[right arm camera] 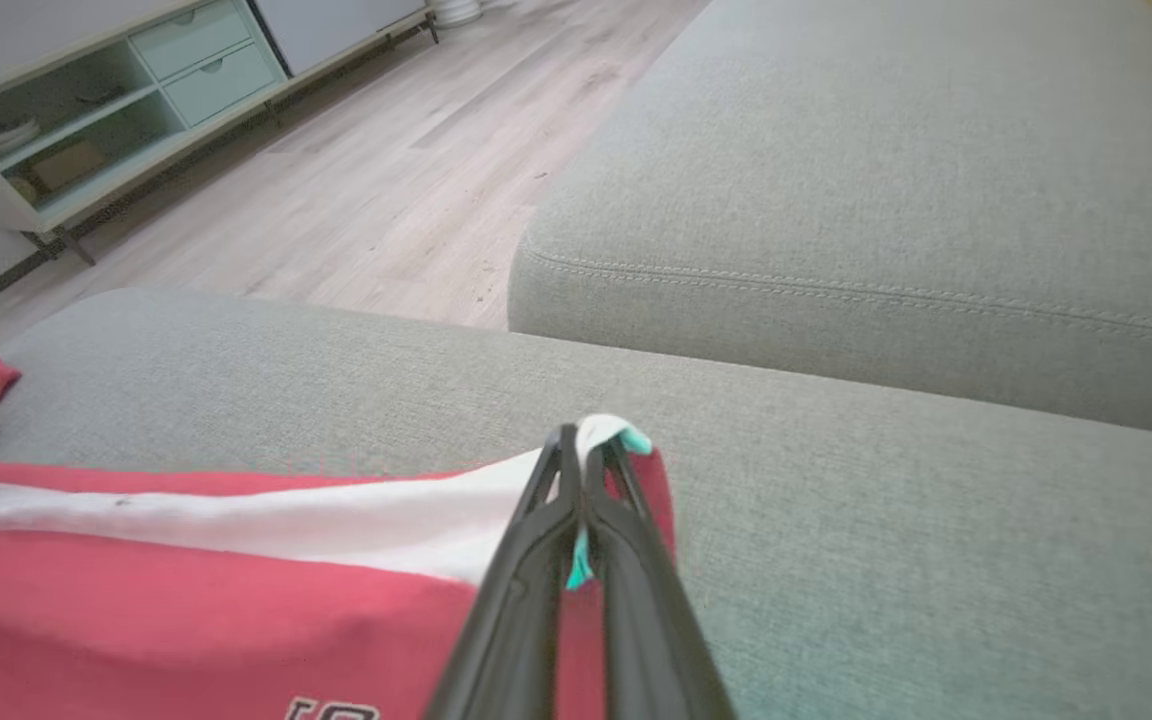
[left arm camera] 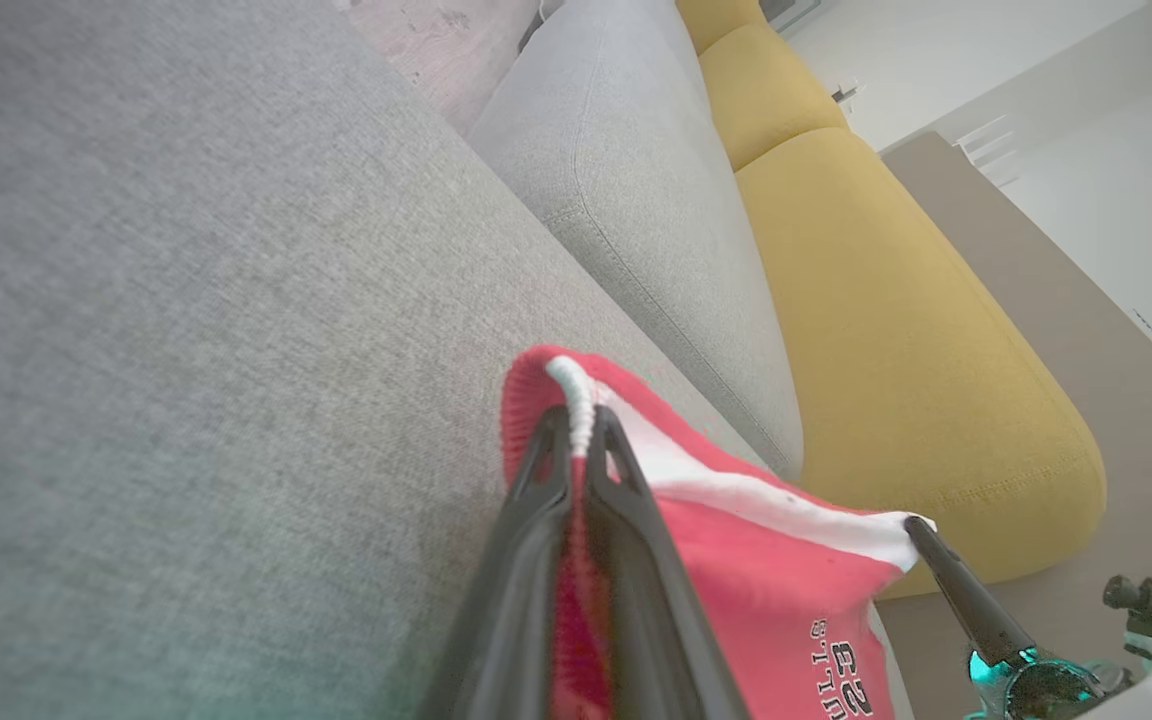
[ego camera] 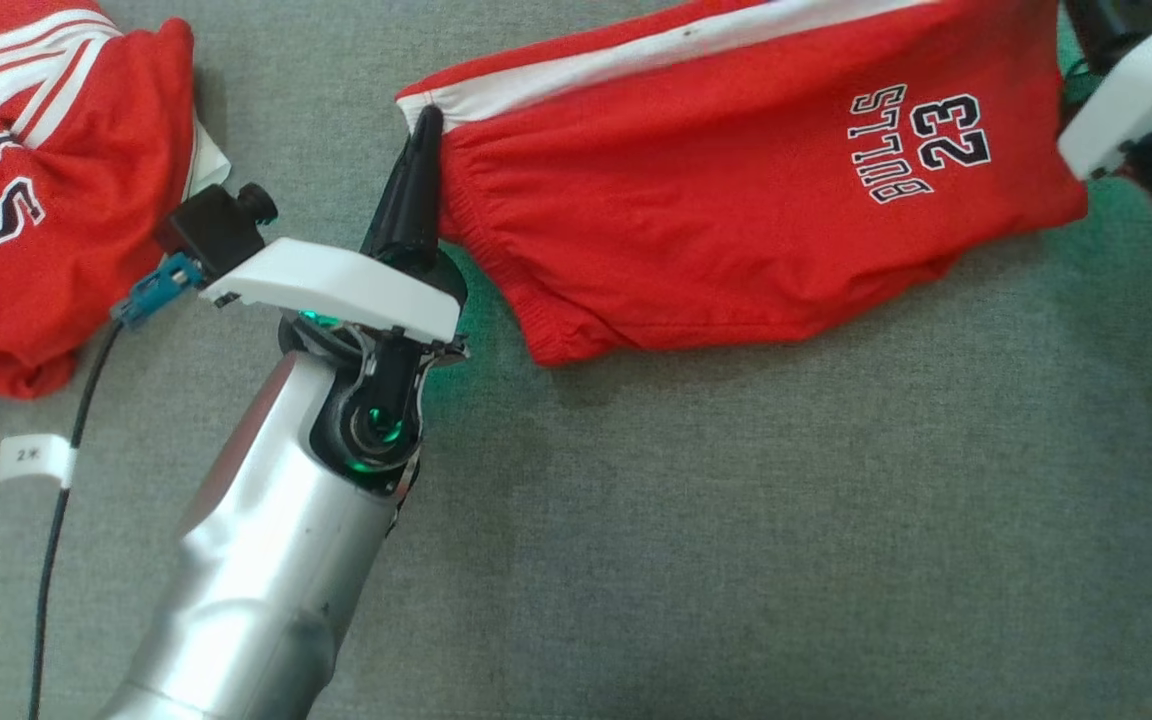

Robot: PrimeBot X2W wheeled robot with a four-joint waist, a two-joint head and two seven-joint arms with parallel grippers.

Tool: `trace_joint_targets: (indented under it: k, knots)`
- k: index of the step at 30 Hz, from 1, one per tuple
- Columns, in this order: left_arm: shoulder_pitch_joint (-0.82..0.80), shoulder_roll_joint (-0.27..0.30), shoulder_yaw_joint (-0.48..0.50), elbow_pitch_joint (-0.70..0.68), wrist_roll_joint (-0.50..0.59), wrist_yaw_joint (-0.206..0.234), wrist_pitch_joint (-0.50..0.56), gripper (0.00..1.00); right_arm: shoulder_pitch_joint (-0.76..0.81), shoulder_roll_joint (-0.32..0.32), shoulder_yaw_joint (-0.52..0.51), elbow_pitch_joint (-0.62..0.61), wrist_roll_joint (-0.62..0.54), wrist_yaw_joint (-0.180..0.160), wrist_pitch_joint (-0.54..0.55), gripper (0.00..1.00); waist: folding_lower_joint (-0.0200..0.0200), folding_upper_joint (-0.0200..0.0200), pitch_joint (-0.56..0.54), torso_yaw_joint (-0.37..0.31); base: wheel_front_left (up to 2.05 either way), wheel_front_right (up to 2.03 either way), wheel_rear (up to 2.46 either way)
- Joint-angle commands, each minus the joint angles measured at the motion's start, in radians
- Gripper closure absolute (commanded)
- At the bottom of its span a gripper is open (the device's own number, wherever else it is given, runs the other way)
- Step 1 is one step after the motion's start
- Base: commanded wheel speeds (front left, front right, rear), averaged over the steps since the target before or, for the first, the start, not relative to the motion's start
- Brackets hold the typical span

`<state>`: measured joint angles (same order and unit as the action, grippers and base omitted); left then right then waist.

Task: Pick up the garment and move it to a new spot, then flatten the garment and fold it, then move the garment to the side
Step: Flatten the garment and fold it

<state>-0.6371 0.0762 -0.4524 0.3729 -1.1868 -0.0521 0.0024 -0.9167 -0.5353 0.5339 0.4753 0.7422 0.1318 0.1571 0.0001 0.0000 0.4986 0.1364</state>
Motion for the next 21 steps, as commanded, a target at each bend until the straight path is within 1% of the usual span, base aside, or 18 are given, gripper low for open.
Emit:
trace_joint_targets:
  k: [1, 2, 3, 4, 9, 11, 14, 16, 18, 20, 21]
  knots:
    - [0.006, 0.016, 0.032, 0.013, 0.002, -0.003, -0.008, 1.0, -0.017, -0.008, 0.027, -0.017, 0.027, -0.001, -0.019, 0.22, -0.0001, 0.0, 0.001, 0.002, 0.0, 0.0, 0.0]
    - [0.003, 0.014, 0.029, 0.02, 0.002, -0.006, -0.01, 0.75, -0.027, -0.012, 0.043, -0.008, 0.041, -0.001, -0.029, 0.0, -0.0001, 0.0, 0.001, 0.003, 0.0, 0.0, 0.0]
    - [0.002, 0.013, 0.028, 0.026, 0.001, -0.009, -0.011, 0.44, -0.035, -0.015, 0.061, -0.001, 0.054, -0.001, -0.04, 0.0, -0.0001, 0.0, 0.0, 0.003, 0.0, 0.0, 0.0]
    - [0.0, 0.012, 0.026, 0.033, 0.003, -0.01, -0.012, 0.0, -0.042, -0.019, 0.074, 0.006, 0.067, -0.001, -0.057, 0.0, -0.0001, 0.0, -0.001, 0.003, 0.0, 0.0, 0.0]
    - [0.003, 0.017, 0.024, 0.06, 0.023, -0.012, -0.041, 0.0, -0.047, -0.043, 0.128, 0.028, 0.123, -0.001, -0.135, 0.0, -0.0001, 0.0, -0.025, 0.0, 0.0, 0.0, 0.0]
    - [0.01, 0.036, 0.011, 0.065, 0.07, -0.005, -0.077, 0.0, -0.026, -0.061, 0.147, 0.021, 0.144, -0.001, -0.161, 0.0, -0.0001, 0.0, -0.044, -0.003, 0.0, 0.0, 0.0]
    - [0.037, 0.071, -0.019, 0.063, 0.173, 0.018, -0.165, 0.0, 0.031, -0.095, 0.173, -0.006, 0.169, -0.001, -0.196, 0.0, -0.0001, 0.0, -0.077, -0.01, 0.0, 0.0, 0.0]
    - [0.064, 0.102, -0.045, 0.054, 0.267, 0.047, -0.222, 0.0, 0.08, -0.118, 0.184, -0.024, 0.183, -0.001, -0.214, 0.0, -0.0001, 0.0, -0.1, -0.016, 0.0, 0.0, 0.0]
    - [0.1, 0.122, -0.052, 0.031, 0.355, 0.087, -0.252, 0.0, 0.128, -0.139, 0.185, -0.032, 0.19, -0.001, -0.228, 0.0, -0.0001, 0.0, -0.121, -0.021, 0.0, 0.0, 0.0]
    - [0.146, 0.134, -0.043, -0.008, 0.445, 0.131, -0.262, 0.0, 0.173, -0.154, 0.176, -0.026, 0.19, -0.001, -0.241, 0.0, -0.0001, 0.0, -0.139, -0.022, 0.0, 0.0, 0.0]
    - [0.17, 0.135, -0.022, -0.048, 0.499, 0.156, -0.263, 0.0, 0.193, -0.158, 0.168, -0.018, 0.187, -0.001, -0.248, 0.0, -0.0001, 0.0, -0.146, -0.021, 0.0, 0.0, 0.0]
